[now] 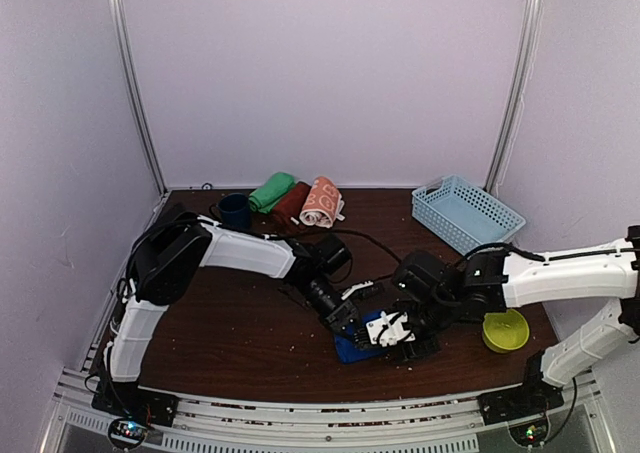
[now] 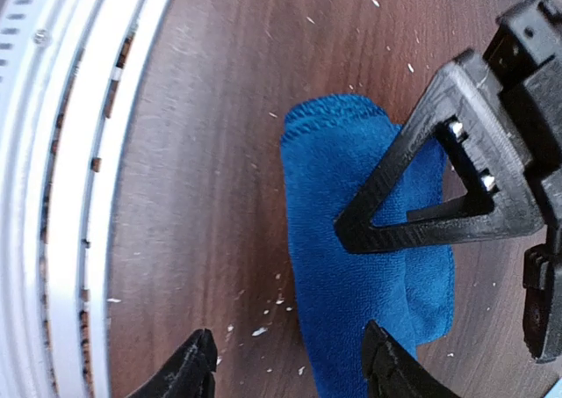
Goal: Roll the towels
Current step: Roll the towel at the center of the board.
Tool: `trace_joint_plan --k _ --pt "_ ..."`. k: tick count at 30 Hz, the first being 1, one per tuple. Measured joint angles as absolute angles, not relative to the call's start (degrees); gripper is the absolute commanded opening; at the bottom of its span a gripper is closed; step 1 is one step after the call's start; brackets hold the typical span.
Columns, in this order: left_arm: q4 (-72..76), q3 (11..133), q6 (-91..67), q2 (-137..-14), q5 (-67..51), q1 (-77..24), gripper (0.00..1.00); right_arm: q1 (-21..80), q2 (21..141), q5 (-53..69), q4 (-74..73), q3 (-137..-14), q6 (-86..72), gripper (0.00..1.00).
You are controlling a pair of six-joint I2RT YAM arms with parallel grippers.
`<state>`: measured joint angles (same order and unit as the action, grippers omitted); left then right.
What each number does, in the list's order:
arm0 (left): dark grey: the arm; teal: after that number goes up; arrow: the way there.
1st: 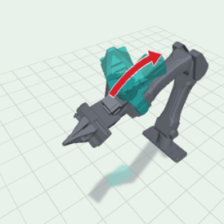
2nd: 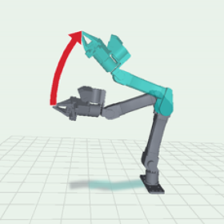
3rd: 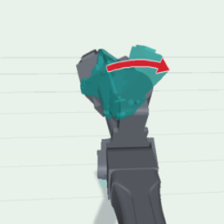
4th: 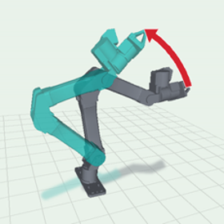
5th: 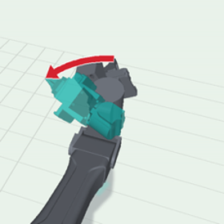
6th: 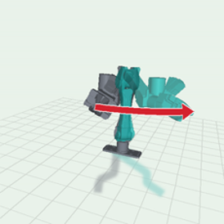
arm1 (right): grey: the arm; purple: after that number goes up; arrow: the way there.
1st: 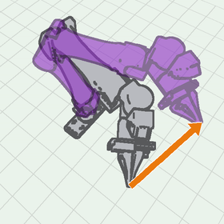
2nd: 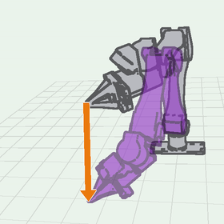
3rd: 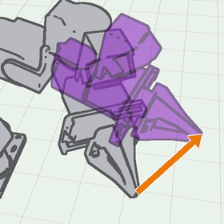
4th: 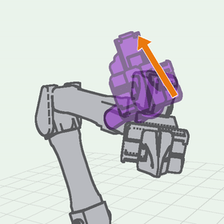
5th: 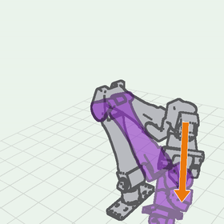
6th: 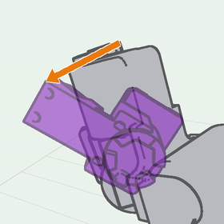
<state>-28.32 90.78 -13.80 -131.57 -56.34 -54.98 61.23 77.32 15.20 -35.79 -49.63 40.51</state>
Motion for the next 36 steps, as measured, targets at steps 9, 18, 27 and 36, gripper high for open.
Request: trace_joint_plan --k 9,18,27,36 --pt "-30.68 92.38 -13.08 -132.66 -56.60 -54.33 0.11 62.96 85.78 1.91 -18.81 -43.40 41.41 0.57" --pt "-34.94 93.01 -8.40 -131.74 -52.01 -52.97 0.45 63.92 91.53 -3.07 -13.85 -45.17 44.73 0.26" --pt "-31.35 78.72 -7.44 -108.73 -23.88 -49.41 0.55 63.33 94.63 4.56 -27.64 -54.54 41.98 0.22" --pt "-10.44 58.19 2.33 -80.27 14.85 -70.91 0.56 57.80 104.53 19.53 -46.37 -69.56 38.70 0.20"
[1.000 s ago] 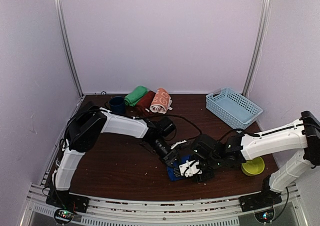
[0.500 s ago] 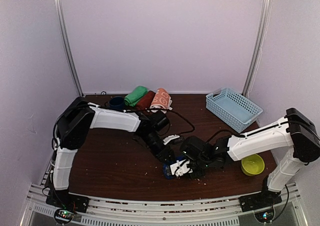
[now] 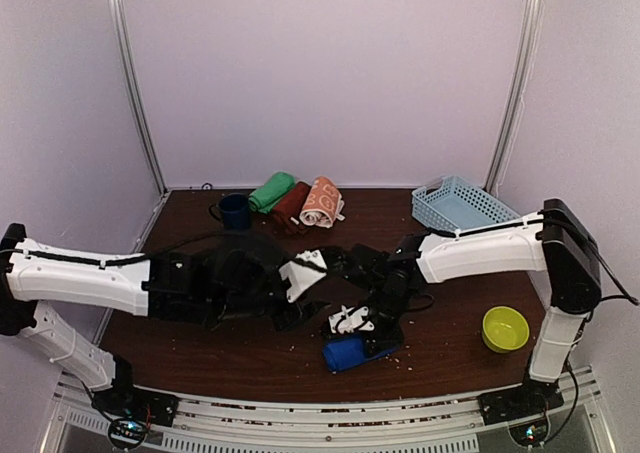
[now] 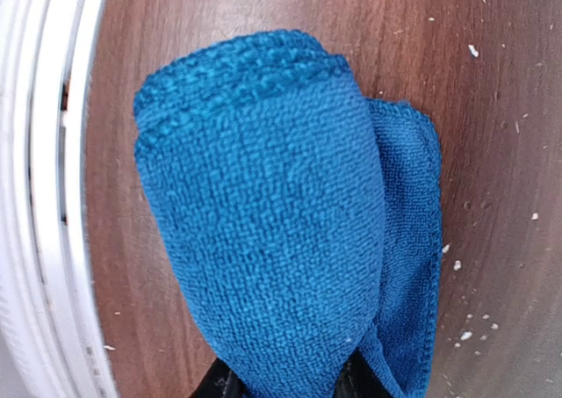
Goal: Roll the towels
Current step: Roll the towel at the center of the board.
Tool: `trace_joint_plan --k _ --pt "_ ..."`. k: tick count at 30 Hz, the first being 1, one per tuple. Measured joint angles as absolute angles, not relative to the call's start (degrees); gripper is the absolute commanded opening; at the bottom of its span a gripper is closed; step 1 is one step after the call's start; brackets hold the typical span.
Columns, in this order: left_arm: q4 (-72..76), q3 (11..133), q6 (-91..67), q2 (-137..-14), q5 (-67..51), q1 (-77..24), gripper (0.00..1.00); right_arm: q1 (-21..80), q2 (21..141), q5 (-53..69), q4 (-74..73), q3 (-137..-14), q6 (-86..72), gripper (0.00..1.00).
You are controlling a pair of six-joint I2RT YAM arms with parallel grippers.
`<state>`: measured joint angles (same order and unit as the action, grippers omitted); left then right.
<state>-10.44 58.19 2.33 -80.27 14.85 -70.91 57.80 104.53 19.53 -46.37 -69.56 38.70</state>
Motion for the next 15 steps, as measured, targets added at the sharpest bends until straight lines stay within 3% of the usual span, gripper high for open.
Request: trace_joint_plan --k 8,15 --pt "-3.77 51.72 9.65 -77.08 34.06 -83.57 0.56 49.89 115.83 32.95 -59.44 -81.73 38.59 0.19" --pt "-3.38 55.05 12.47 -86.63 31.44 -86.80 0.58 46.52 122.89 40.86 -67.55 -88.58 39.07 0.19"
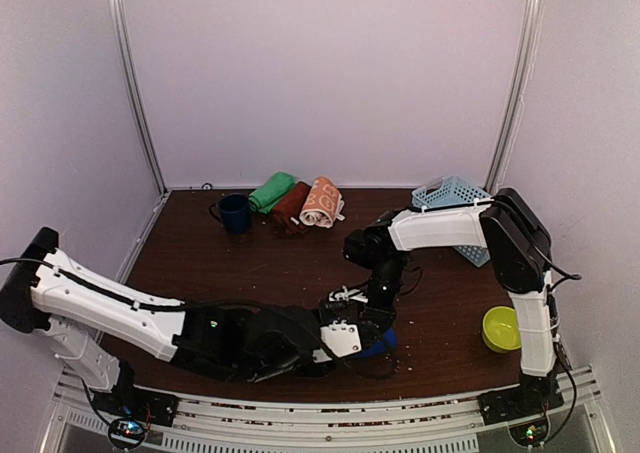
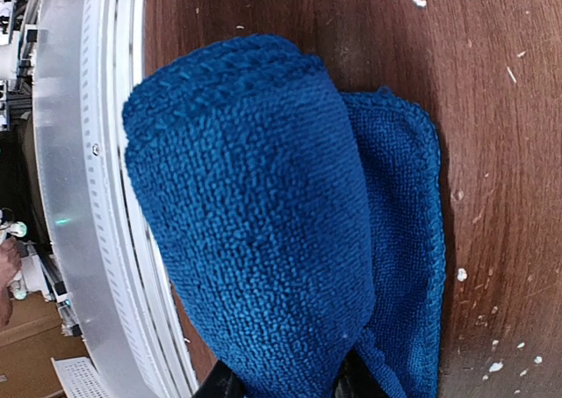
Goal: Roll the towels
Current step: Roll the towel at the center of the board.
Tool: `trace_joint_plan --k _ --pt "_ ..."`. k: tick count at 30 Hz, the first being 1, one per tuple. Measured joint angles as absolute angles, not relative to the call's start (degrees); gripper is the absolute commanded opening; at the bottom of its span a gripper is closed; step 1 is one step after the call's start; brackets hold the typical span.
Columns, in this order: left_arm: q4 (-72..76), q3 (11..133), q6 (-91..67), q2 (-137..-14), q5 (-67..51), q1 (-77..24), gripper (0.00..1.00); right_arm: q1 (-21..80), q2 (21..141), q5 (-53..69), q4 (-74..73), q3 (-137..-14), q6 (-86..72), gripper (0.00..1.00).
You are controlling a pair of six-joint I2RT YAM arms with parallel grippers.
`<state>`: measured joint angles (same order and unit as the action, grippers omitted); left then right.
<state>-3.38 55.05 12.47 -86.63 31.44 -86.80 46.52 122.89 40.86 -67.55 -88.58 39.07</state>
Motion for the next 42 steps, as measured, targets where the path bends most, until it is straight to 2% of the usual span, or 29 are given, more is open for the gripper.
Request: trace_joint_plan --k 7,18,25,30,33,37,42 --pt "-5.89 57.74 12.34 -102.32 29.95 -86.06 0.59 46.19 123.70 41.76 -68.60 -89.38 39.07 0.19" --pt "-5.87 59.88 13.52 -103.90 30.63 -81.58 0.63 46.19 123.92 41.76 -68.82 -89.67 38.81 0.19" --pt "-9.61 64.95 13.32 -108.03 20.60 -78.50 0.63 46.19 124.05 41.78 -68.95 -89.80 38.81 0.19" --pt "-11.53 65.91 12.67 -110.48 18.63 -77.62 0.56 46.19 124.09 41.80 -68.97 -89.86 38.79 0.20" --pt "-11.53 66.02 12.34 -110.78 19.18 -77.62 0.45 46.17 124.09 41.87 -68.99 -89.86 38.81 0.21" --pt "-11.60 66.35 11.90 -111.20 19.42 -77.62 0.36 45.80 124.07 42.46 -69.10 -89.89 39.05 0.31" --pt "-11.57 66.87 10.59 -111.53 18.13 -77.38 0.31 44.64 122.13 42.22 -70.04 -89.89 40.21 0.42"
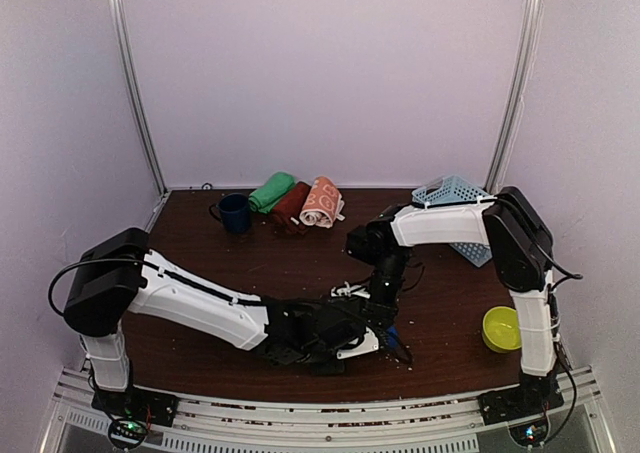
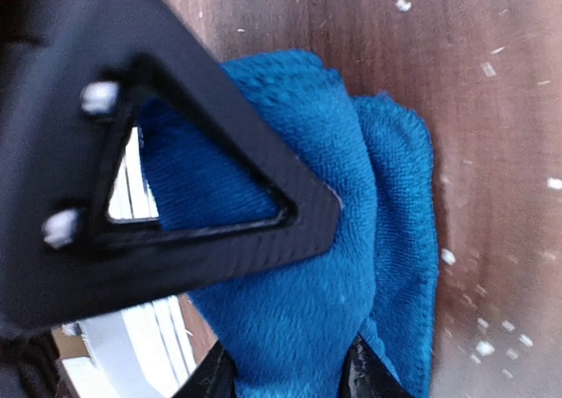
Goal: Roll the towels
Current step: Roll the towel at the center of the board.
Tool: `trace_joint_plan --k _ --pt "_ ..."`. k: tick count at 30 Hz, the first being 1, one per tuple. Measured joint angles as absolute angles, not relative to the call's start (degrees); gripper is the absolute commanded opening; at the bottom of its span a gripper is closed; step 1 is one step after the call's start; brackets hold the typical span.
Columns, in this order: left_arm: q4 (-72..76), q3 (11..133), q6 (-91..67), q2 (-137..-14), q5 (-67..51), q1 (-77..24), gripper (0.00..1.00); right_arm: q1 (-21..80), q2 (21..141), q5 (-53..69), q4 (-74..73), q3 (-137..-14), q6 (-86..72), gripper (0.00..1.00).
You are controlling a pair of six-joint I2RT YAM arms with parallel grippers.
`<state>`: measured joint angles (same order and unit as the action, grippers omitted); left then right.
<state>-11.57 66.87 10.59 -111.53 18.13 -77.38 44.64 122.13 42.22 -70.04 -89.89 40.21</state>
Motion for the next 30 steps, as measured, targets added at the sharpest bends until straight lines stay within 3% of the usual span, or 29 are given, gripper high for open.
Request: trace_joint_plan --k 7,12,19,25,30 --pt "-11.22 68.38 6.57 -112.55 12.16 -74.65 0.28 36.75 110.10 40.23 -70.52 -89.93 38.72 0.42" --pt "-11.51 71.13 3.68 -114.32 2.94 -70.15 0.26 29.19 91.68 38.87 -67.13 -87.92 35.55 0.42" --pt "-14.48 77.49 1.85 -118.54 -12.14 -63.57 0.25 29.15 65.84 38.15 -57.98 -73.12 32.80 0.41" --pt "-17.26 81.82 0.91 -122.04 -21.71 -60.49 0.24 29.98 59.44 38.89 -56.95 -70.02 36.56 0.36" --pt "-18.37 83.24 0.23 -123.31 -26.00 -59.02 0.24 36.71 58.81 37.52 -57.21 -64.62 40.34 0.33"
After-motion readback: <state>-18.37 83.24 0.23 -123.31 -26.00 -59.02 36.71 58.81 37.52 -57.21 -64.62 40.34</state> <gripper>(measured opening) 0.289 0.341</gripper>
